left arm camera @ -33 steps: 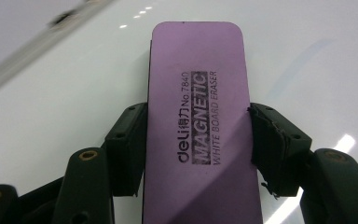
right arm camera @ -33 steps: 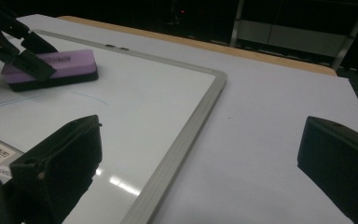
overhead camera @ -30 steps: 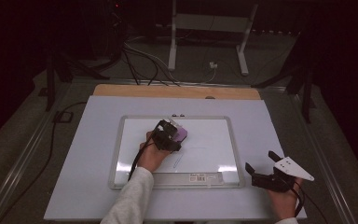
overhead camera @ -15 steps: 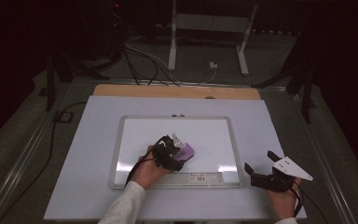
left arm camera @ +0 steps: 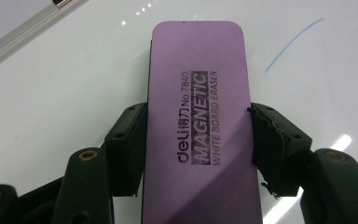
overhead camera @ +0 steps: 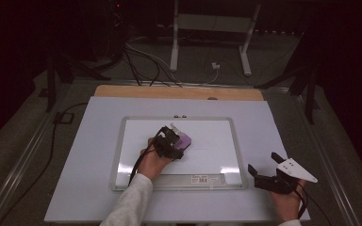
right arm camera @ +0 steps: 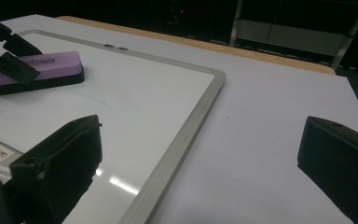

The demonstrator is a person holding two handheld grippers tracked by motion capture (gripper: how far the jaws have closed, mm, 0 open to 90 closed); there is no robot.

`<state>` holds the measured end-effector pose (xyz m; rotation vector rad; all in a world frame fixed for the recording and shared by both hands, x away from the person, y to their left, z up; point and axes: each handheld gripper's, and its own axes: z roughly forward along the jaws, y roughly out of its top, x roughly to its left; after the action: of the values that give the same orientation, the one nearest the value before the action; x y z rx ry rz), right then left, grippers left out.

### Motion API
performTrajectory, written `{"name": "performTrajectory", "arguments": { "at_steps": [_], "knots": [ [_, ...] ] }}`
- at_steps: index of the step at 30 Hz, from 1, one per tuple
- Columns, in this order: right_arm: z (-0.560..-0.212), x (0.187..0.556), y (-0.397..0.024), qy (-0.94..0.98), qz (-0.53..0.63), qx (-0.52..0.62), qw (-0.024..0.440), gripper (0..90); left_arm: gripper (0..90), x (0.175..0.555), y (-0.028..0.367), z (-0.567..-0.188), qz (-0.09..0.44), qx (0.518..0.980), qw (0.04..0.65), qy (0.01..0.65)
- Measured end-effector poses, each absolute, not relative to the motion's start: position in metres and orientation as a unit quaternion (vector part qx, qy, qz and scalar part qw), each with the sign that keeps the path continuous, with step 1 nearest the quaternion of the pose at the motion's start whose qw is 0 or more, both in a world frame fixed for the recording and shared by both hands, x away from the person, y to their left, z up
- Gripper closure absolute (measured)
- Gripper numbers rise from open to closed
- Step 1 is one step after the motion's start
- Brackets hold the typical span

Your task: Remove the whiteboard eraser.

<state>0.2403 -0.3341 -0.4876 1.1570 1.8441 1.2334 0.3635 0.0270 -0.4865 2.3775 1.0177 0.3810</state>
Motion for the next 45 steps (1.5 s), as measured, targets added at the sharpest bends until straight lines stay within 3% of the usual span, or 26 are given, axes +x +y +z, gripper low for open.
{"name": "performTrajectory", "arguments": {
  "at_steps": [8,24,33,45],
  "knots": [
    [-0.488,0.241,-0.331,0.703,0.466,0.436,0.313,0.0,42.0,0.358,0.013,-0.486,0.143,0.880,0.260,0.372],
    [-0.488,0.242,-0.331,0.703,0.466,0.435,0.314,0.0,42.0,0.351,-0.054,-0.485,0.117,0.909,0.266,0.300],
    [-0.488,0.240,-0.335,0.698,0.468,0.440,0.316,0.0,42.1,0.368,-0.029,-0.484,0.134,0.887,0.250,0.365],
    [-0.487,0.240,-0.335,0.698,0.467,0.440,0.317,0.0,42.0,0.373,-0.007,-0.485,0.147,0.872,0.245,0.397]
  ]
}}
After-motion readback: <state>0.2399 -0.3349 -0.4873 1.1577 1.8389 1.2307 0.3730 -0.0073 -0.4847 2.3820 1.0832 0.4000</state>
